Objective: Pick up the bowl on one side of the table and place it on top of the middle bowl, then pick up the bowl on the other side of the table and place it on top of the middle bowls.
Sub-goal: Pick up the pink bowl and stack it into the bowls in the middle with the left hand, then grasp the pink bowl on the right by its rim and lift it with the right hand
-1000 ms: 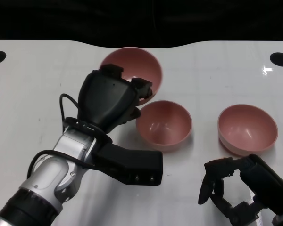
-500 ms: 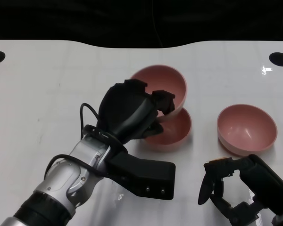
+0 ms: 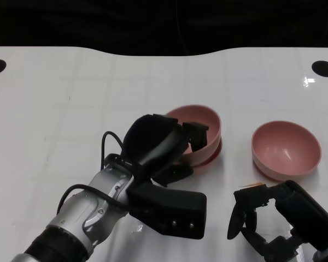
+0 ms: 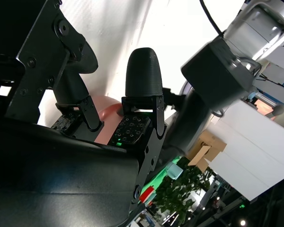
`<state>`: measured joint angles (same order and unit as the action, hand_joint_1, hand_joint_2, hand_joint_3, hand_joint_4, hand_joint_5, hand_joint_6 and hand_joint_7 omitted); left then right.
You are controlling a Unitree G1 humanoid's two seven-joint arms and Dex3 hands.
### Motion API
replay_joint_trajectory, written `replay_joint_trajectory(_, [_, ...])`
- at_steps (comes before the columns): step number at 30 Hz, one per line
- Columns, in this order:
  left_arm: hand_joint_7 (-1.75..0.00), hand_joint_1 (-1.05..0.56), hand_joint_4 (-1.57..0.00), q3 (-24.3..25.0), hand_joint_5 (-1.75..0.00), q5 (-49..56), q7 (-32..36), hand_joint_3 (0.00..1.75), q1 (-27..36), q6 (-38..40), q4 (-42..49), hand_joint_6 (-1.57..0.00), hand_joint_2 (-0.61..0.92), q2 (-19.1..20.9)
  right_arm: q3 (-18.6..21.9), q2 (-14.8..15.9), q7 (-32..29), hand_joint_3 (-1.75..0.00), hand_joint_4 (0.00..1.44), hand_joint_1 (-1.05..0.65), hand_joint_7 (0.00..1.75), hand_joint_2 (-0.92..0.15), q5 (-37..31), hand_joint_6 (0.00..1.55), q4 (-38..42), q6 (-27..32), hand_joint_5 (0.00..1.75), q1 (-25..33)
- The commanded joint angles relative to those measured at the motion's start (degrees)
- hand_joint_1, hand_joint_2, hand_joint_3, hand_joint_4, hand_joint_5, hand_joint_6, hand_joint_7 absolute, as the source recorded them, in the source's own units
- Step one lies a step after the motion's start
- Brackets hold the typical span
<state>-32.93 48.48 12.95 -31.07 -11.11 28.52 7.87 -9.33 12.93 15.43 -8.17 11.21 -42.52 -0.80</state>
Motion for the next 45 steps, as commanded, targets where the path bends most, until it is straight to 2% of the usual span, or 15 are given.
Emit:
replay_joint_trajectory(1, [-0.33, -0.42, -0.53, -2.16, -0.74, 4.29, -7.39, 0.46, -1.67, 4.86, -3.29, -0.57, 0.84, 2.48, 0.31, 0.45, -0.16, -1.60, 1.00, 0.29, 1.11, -0.05, 0.76, 1.01, -0.95, 0.17, 1.56, 0.53])
replay_joint_trajectory(3, [-0.12, -0.53, -0.38, -3.45, -0.46, 7.50, -9.71, 0.39, -1.95, 7.16, -5.33, -0.47, 0.90, 3.48, 0.29, 0.52, 0.00, -1.59, 0.99, 0.29, 1.11, -0.06, 0.99, 1.01, -0.81, 0.07, 1.56, 0.44])
replay_joint_trajectory(4, [-0.08, -0.56, -0.33, -4.07, -0.41, 9.25, -10.33, 0.38, -1.96, 8.20, -6.36, -0.43, 0.91, 3.96, 0.31, 0.55, -0.01, -1.58, 0.99, 0.29, 1.11, -0.06, 0.99, 1.01, -0.66, -0.09, 1.56, 0.36])
replay_joint_trajectory(7, [-0.02, -0.67, -0.17, -5.08, -0.33, 12.59, -12.87, 0.42, -1.63, 10.56, -9.36, -0.36, 0.92, 4.98, 0.35, 0.54, -0.05, -1.57, 1.00, 0.29, 1.11, -0.07, 1.05, 1.01, -0.24, -0.53, 1.56, 0.20])
replay_joint_trajectory(9, [0.00, -0.76, -0.04, -5.43, -0.36, 13.93, -14.68, 0.53, -1.29, 11.64, -11.37, -0.29, 0.92, 5.65, 0.30, 0.50, 0.04, -1.56, 0.99, 0.30, 1.11, -0.07, 1.23, 1.00, -0.15, -0.51, 1.56, 0.18])
replay_joint_trajectory(11, [0.00, -0.80, -0.01, -5.10, -0.35, 13.97, -15.79, 0.59, -0.67, 11.95, -13.32, -0.25, 0.92, 6.21, 0.25, 0.38, 0.10, -1.56, 1.00, 0.30, 1.11, -0.07, 1.52, 1.00, -0.10, -0.39, 1.56, 0.23])
replay_joint_trajectory(14, [-0.01, -0.84, 0.00, -3.90, -0.22, 13.11, -15.67, 0.68, 0.75, 11.82, -16.29, -0.15, 0.92, 7.07, 0.19, 0.33, 0.07, -1.56, 1.00, 0.30, 1.12, -0.07, 1.73, 1.00, 0.06, -0.65, 1.56, 0.20])
replay_joint_trajectory(18, [-0.01, -0.86, 0.00, -1.42, -0.07, 10.77, -16.09, 0.72, 3.26, 11.79, -20.83, -0.05, 0.92, 8.09, 0.17, 0.40, 0.07, -1.55, 1.00, 0.30, 1.12, -0.07, 1.75, 1.00, 0.09, -0.59, 1.56, 0.22])
replay_joint_trajectory(20, [-0.01, -0.86, 0.00, 0.73, -0.05, 8.17, -15.66, 0.71, 5.01, 10.79, -23.27, -0.04, 0.92, 8.92, 0.20, 0.48, 0.09, -1.55, 1.00, 0.30, 1.12, -0.07, 1.76, 1.00, 0.14, -0.54, 1.55, 0.20])
replay_joint_trajectory(29, [-0.04, -0.83, -0.06, 8.96, -0.13, -0.20, -13.09, 0.68, 13.47, 5.08, -30.92, -0.09, 0.92, 12.47, 0.30, 0.66, 0.20, -1.53, 1.00, 0.29, 1.11, -0.09, 1.86, 1.00, 0.42, -0.45, 1.52, 0.08])
replay_joint_trajectory(31, [-0.06, -0.81, -0.02, 10.85, -0.27, -2.68, -12.42, 0.62, 15.63, 3.18, -32.33, -0.12, 0.92, 12.95, 0.36, 0.74, 0.02, -1.53, 1.01, 0.28, 1.11, -0.09, 1.48, 1.00, 0.64, -0.74, 1.52, -0.01])
replay_joint_trajectory(36, [-0.07, -0.78, 0.00, 14.97, -0.38, -6.31, -11.75, 0.58, 21.01, -0.26, -36.24, -0.14, 0.92, 14.49, 0.43, 0.80, -0.20, -1.53, 1.01, 0.26, 1.10, -0.09, 1.06, 1.00, 0.86, -1.03, 1.53, 0.01])
replay_joint_trajectory(37, [-0.08, -0.77, 0.00, 15.76, -0.48, -6.82, -11.49, 0.57, 22.05, -0.97, -36.85, -0.16, 0.92, 14.73, 0.44, 0.81, -0.20, -1.53, 1.01, 0.25, 1.10, -0.09, 1.07, 1.00, 0.88, -1.10, 1.53, 0.03])
replay_joint_trajectory(40, [-0.10, -0.75, 0.00, 17.80, -0.62, -7.45, -10.01, 0.57, 25.13, -3.55, -37.97, -0.21, 0.92, 15.62, 0.40, 0.96, -0.10, -1.54, 1.00, 0.22, 1.09, -0.08, 0.99, 1.00, 0.55, -1.04, 1.53, 0.19])
replay_joint_trajectory(45, [-0.13, -0.71, -0.05, 20.61, -0.72, -8.80, -8.53, 0.53, 30.21, -6.91, -39.90, -0.29, 0.92, 16.12, 0.53, 1.10, 0.03, -1.53, 1.00, 0.20, 1.09, -0.09, 1.28, 1.00, 0.26, -0.72, 1.52, 0.46])
